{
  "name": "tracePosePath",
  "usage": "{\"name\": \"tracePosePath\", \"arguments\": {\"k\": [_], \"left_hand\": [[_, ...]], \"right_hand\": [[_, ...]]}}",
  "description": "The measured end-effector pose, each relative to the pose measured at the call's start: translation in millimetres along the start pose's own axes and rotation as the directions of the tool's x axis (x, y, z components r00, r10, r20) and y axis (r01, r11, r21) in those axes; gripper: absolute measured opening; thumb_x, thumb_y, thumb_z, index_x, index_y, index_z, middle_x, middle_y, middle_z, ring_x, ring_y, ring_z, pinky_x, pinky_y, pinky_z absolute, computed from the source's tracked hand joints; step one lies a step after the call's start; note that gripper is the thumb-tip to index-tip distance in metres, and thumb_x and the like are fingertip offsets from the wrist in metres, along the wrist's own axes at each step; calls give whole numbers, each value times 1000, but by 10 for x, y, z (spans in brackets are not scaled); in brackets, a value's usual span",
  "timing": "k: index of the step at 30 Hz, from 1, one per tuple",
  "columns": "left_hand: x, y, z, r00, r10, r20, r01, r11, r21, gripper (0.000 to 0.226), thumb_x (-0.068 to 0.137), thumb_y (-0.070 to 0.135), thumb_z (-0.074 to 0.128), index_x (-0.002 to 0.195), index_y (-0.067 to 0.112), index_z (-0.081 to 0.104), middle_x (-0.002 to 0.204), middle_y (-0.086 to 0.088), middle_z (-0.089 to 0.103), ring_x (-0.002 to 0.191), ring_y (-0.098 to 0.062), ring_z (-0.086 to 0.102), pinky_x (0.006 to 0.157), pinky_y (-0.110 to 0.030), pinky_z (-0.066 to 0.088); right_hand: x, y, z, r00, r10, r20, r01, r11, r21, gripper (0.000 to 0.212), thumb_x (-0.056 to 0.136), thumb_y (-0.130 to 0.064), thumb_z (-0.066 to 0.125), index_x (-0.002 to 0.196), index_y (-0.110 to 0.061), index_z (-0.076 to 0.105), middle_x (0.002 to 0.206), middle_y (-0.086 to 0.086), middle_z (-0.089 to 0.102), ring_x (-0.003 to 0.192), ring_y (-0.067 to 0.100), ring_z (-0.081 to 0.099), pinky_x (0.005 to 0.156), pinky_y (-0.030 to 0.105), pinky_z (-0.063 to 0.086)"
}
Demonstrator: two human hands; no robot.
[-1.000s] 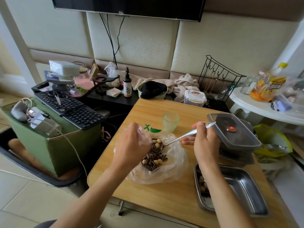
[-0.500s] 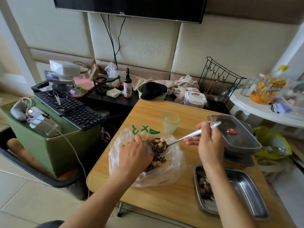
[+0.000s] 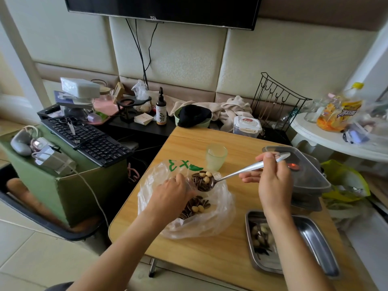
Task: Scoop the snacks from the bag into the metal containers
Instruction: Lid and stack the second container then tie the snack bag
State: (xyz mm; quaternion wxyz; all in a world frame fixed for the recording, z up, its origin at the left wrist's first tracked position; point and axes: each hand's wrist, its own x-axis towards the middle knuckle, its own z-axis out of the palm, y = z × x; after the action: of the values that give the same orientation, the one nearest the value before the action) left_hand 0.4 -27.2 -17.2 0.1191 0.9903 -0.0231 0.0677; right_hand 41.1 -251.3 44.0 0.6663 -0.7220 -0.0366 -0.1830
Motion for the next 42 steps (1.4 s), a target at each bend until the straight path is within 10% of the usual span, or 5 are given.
{"name": "tracePosePath", "arguments": {"k": [8, 16, 22, 33, 42], "left_hand": [[3, -33, 22, 997, 27, 77, -33, 997, 71, 59, 103, 60, 29, 130, 10, 45, 115, -2, 58, 103, -19, 61, 93, -37, 54], [43, 67, 31, 981, -78, 178, 93, 993, -79, 75, 84, 71, 66, 125, 13, 42, 113, 0, 59, 101, -20, 56, 86, -31, 44], [94, 136, 27, 980, -196, 42, 200, 959, -201, 43, 90, 45, 68, 111, 16, 45, 100, 0, 58, 89, -20, 57, 73, -32, 49], [198, 204, 79, 946, -323, -3, 281, 826, -488, 37, 84, 36, 74, 105, 17, 50, 95, 0, 60, 85, -20, 60, 78, -42, 57], [232, 153, 130, 950, -312, 7, 270, 812, -518, 39, 89, 33, 75, 111, 18, 46, 94, 7, 52, 82, -12, 53, 61, -21, 40]], "right_hand": [[27, -9, -70, 996, -71, 55, 68, 997, 43, 31, 113, -27, 39, 98, -8, 58, 71, 14, 72, 61, 35, 73, 52, 33, 59], [-15, -23, -8, 986, -129, 104, 123, 991, 61, 31, 113, -26, 38, 99, -8, 58, 73, 17, 71, 60, 34, 73, 51, 33, 58], [-44, -93, 11, 967, -226, 118, 224, 974, 25, 30, 114, -23, 38, 99, -7, 58, 69, 15, 70, 58, 29, 74, 50, 40, 59], [-268, -367, 327, 617, -718, 321, 781, 610, -137, 23, 108, -6, 44, 95, 1, 62, 82, 5, 61, 62, 8, 67, 47, 28, 50], [-179, -307, 260, 693, -666, 276, 711, 694, -109, 23, 109, -8, 43, 98, 0, 61, 83, -1, 63, 64, 3, 71, 46, 27, 54]]}}
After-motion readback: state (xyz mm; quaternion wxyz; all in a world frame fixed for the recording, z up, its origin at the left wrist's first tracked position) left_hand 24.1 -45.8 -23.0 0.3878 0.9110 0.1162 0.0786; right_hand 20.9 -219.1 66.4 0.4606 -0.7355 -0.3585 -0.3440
